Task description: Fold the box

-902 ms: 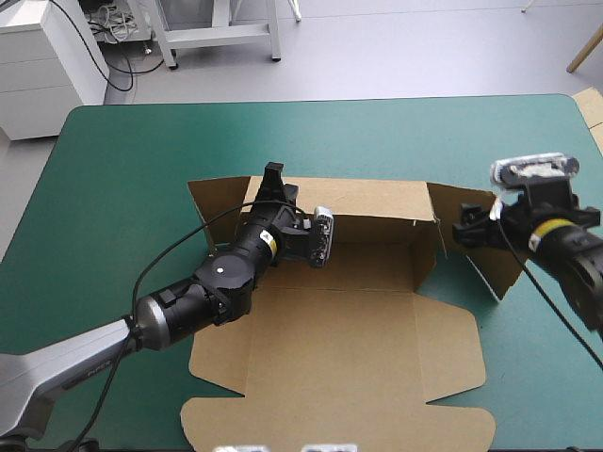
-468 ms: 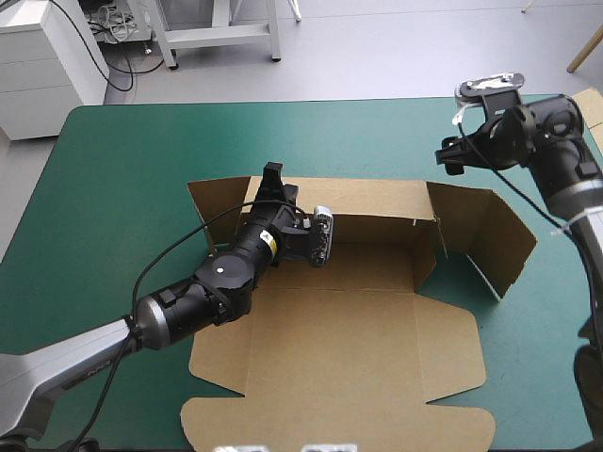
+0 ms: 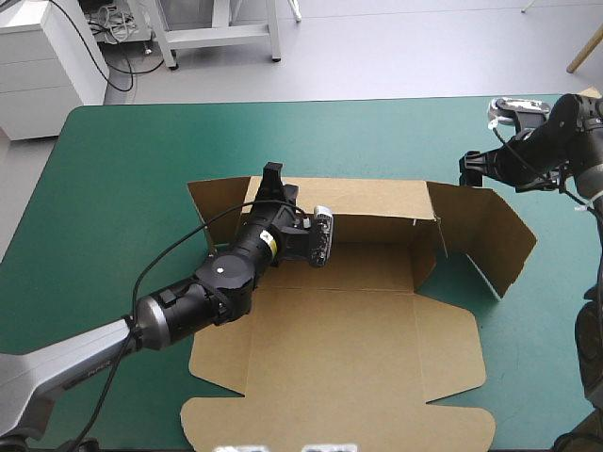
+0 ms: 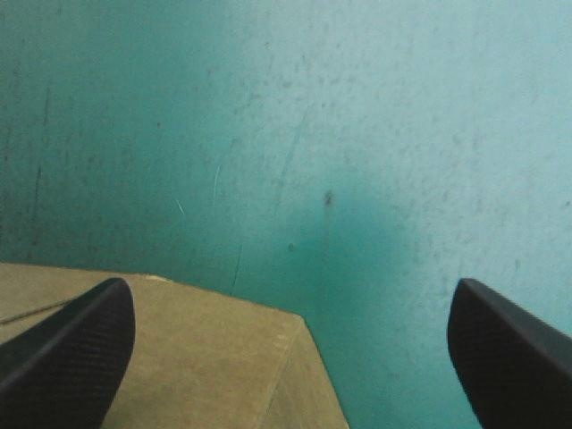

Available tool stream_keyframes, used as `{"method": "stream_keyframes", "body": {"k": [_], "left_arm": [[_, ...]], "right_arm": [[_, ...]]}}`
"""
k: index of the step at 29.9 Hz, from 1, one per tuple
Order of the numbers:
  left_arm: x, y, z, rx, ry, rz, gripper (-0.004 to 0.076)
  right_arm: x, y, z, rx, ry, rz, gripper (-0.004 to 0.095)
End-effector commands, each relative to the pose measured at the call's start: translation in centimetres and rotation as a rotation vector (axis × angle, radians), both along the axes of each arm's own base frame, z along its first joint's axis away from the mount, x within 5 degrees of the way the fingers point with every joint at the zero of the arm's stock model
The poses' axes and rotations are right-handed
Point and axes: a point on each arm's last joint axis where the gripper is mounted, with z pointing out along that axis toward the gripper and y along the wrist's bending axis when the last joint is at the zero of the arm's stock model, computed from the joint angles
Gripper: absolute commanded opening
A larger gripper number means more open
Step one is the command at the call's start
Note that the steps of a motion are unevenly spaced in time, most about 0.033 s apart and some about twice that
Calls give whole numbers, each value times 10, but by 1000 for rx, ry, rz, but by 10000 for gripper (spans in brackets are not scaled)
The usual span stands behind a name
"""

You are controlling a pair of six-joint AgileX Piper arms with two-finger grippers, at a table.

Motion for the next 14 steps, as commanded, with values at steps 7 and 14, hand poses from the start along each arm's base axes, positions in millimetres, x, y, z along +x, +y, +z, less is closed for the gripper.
{"method": "stream_keyframes", "body": {"k": [7, 14], "left_arm": [[-4, 4, 24, -48, -61, -13, -8], [-4, 4, 24, -52, -59, -11, -8]], "right_arm": [[-44, 3, 22, -10, -71, 35, 875], [-66, 10, 17, 36, -54, 51, 875]]}}
